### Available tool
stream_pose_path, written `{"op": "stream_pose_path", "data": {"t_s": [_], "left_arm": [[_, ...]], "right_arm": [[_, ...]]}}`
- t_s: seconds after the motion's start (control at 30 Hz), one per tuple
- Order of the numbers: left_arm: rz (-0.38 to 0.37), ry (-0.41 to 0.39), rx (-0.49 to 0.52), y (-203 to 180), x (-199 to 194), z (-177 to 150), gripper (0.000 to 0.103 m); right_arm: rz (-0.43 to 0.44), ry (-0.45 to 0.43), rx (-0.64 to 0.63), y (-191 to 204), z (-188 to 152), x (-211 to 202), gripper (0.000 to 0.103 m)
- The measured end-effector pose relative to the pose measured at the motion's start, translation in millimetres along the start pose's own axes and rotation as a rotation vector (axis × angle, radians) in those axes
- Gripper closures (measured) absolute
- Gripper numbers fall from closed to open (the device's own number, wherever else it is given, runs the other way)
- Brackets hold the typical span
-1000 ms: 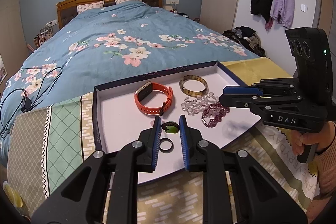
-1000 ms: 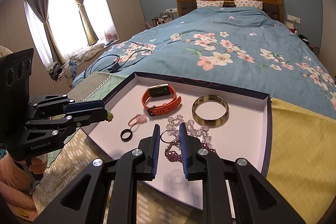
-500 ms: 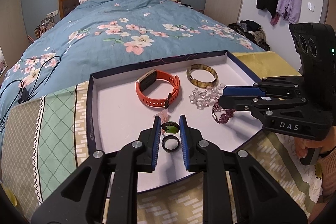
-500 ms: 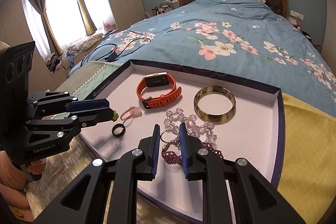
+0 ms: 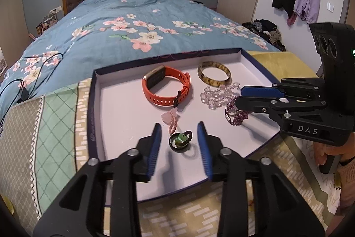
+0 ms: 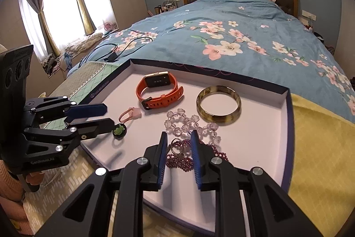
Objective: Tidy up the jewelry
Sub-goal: 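Open the left tool to drop the green-stone ring while the right tool releases the silver ring, then withdraw both tools from the box toward the remaining rings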
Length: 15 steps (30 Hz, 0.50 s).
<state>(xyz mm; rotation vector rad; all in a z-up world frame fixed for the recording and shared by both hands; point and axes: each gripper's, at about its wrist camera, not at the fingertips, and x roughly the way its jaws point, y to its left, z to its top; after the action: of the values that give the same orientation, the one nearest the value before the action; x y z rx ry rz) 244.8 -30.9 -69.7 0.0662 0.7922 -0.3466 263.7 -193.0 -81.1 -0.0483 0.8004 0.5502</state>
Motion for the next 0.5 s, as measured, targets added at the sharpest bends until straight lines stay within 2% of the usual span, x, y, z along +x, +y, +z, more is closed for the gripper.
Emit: {"op": "stream_pose_path", "data": {"t_s": [0.03, 0.1, 0.23, 0.37, 0.5], "left_arm": [[-0.004, -0.013, -0.002, 0, -5, 0, 0.057], [-0.010, -0.032, 0.006, -1, -16, -2, 0.057], [-0.051, -0.057, 0.035, -5, -37, -12, 0.054], [-0.129, -0.057, 0.077, -16, -56, -30, 0.051], [-0.162, -0.033, 0.134, -32, -63, -51, 0.050]], "right_arm": [[-0.002, -0.007, 0.002, 0, 0, -4, 0.074], [-0.002, -0.026, 0.004, 1, -2, -13, 0.069], [0.015, -0.053, 0.000, 5, -9, -33, 0.063], [0.039, -0.054, -0.001, 12, -28, -51, 0.062], [0.029, -0.026, -0.015, 22, -51, -59, 0.062]]}}
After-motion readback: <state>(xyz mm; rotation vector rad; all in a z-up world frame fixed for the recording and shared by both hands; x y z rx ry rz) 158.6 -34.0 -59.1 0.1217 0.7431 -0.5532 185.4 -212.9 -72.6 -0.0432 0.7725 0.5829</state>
